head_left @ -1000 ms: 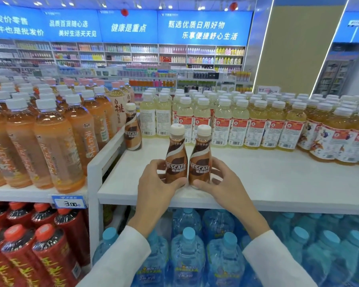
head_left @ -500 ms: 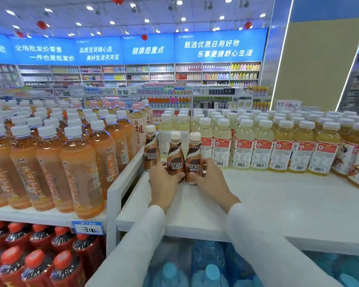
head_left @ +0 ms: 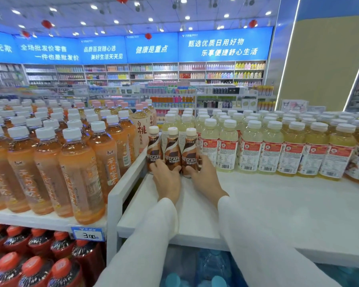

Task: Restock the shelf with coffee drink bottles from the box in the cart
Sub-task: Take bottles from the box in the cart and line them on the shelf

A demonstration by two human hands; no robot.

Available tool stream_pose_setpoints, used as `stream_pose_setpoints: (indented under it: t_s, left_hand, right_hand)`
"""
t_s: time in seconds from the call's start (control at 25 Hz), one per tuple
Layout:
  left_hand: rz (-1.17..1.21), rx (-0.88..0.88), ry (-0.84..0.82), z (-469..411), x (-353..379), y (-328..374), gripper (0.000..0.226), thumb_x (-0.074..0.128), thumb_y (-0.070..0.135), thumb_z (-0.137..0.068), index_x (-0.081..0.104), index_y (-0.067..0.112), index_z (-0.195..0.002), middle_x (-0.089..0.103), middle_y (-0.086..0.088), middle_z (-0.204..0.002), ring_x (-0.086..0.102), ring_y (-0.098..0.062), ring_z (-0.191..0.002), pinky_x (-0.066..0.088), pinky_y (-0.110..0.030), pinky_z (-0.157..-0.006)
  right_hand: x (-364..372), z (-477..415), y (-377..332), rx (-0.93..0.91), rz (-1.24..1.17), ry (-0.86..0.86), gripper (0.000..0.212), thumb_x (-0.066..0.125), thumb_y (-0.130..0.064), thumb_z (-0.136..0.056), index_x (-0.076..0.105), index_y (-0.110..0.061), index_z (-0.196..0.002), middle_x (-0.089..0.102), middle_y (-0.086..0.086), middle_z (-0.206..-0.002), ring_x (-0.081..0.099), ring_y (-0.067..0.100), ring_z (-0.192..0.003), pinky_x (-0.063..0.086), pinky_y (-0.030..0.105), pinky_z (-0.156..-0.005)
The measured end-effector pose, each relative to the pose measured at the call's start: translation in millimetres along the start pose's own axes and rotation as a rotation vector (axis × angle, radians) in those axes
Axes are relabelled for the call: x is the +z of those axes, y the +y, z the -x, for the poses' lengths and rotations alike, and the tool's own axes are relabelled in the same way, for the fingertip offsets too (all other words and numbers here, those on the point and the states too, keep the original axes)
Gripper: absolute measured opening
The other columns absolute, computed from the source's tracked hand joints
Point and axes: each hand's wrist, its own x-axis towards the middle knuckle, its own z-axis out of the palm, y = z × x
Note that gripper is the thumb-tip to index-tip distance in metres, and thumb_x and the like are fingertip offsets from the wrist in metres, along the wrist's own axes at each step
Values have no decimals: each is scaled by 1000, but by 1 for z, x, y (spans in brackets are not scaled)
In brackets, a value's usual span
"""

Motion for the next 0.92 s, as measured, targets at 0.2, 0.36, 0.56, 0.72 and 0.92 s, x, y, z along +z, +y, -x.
stream_pose_setpoints:
  t_s: [0.2,0.36,0.56,0.72,0.92]
  left_hand:
    - [24,-30,21,-2,2,-1,45,76,21,-87,52,9,-123,48,-9,-130,51,-33,-119,41,-41,-101]
    - [33,-50,39,-2,2,-1,46,77,21,-87,53,10,-125,51,-9,-130,51,-31,-122,42,-42,-103]
    - [24,-49,47,-3,3,-2,49,77,21,-86,52,11,-127,52,-9,-131,52,-30,-122,43,-42,-103]
    - [4,-34,29,-1,-1,-7,51,77,28,-86,52,10,-126,55,-9,-126,54,-30,-119,45,-45,-105]
    - [-65,63,-36,36,-31,-7,42,66,40,-93,57,16,-126,61,-3,-128,55,-21,-116,42,-35,-102]
  right_hand:
    - [7,-3,2,-9,-10,14,40,72,-27,-87,55,-23,-123,63,-4,-118,59,17,-110,50,40,-97]
    - [11,-4,7,-22,1,22,41,71,-32,-87,54,-25,-124,63,-4,-118,60,17,-110,52,45,-97]
    - [12,-4,8,-29,2,15,43,70,-36,-88,54,-27,-127,64,-6,-121,59,16,-113,52,45,-98]
    - [3,6,2,28,-18,-35,65,69,-37,-90,41,-26,-148,54,-2,-144,51,21,-131,44,49,-110]
    - [-49,55,-7,47,84,-107,48,55,-32,-101,46,-15,-145,55,5,-142,57,19,-120,49,40,-103]
